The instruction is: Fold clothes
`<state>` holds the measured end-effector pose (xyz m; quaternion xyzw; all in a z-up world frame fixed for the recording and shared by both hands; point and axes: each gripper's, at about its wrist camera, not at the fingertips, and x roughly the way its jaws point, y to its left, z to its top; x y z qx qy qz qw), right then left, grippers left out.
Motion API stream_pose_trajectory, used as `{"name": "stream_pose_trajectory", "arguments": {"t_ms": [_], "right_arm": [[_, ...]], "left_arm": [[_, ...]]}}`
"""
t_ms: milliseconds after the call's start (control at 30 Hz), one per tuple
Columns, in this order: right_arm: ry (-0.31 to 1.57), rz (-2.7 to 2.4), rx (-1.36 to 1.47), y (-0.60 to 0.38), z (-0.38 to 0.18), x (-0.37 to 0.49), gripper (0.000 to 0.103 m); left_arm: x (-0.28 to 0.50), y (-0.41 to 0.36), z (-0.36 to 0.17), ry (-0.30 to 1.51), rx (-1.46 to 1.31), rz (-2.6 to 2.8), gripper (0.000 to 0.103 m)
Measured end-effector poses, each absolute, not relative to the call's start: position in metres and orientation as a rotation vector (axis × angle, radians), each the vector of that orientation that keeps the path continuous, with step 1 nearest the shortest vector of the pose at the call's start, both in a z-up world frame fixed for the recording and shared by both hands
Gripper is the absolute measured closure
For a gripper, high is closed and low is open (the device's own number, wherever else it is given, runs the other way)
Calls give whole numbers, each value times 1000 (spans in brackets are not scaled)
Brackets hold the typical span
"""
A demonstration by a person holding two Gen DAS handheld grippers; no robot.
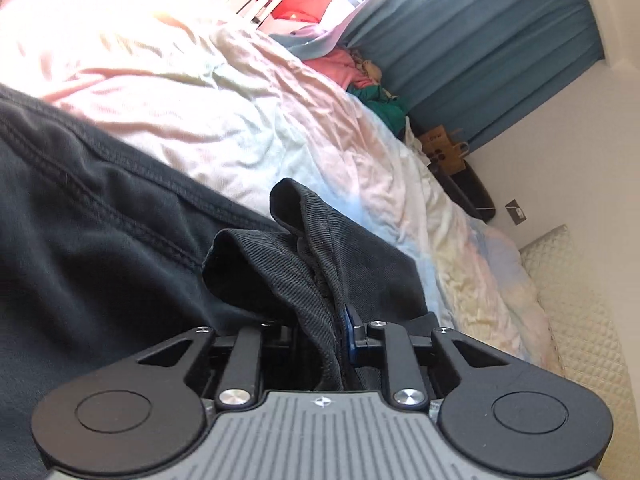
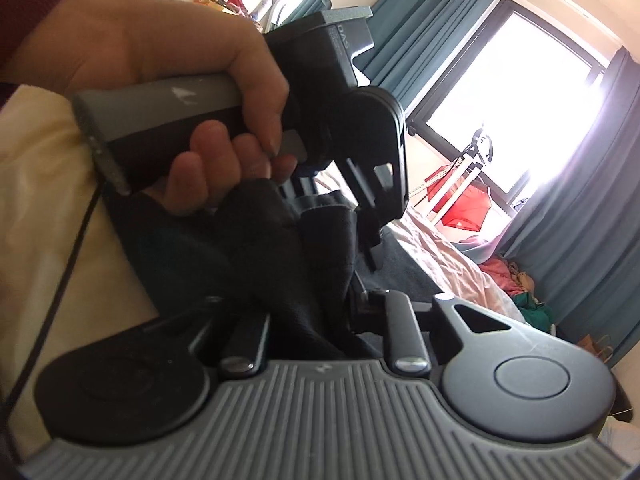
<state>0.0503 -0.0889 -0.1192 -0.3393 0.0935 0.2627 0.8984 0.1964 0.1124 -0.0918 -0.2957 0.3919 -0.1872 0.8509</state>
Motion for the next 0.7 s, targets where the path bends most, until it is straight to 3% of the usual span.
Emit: {"name": "stream_pose_trajectory", "arguments": {"t_ms": [67, 300, 400, 500, 700], "right_arm": [[220, 606, -647, -90, -115, 44, 64], [256, 644, -289, -127, -72, 38, 64], [264, 520, -176, -152, -62, 55, 64], [336, 395, -66, -179, -66, 75, 64], [492, 248, 121, -217, -99, 103, 64]], "left_arm": [[196, 123, -85, 814, -602, -385, 81], [194, 150, -102, 885, -522, -296, 77], [194, 157, -102, 876, -511, -292, 69], [189, 159, -99, 856, -488, -240, 49], [169, 163, -81, 757, -492, -191, 35]]}}
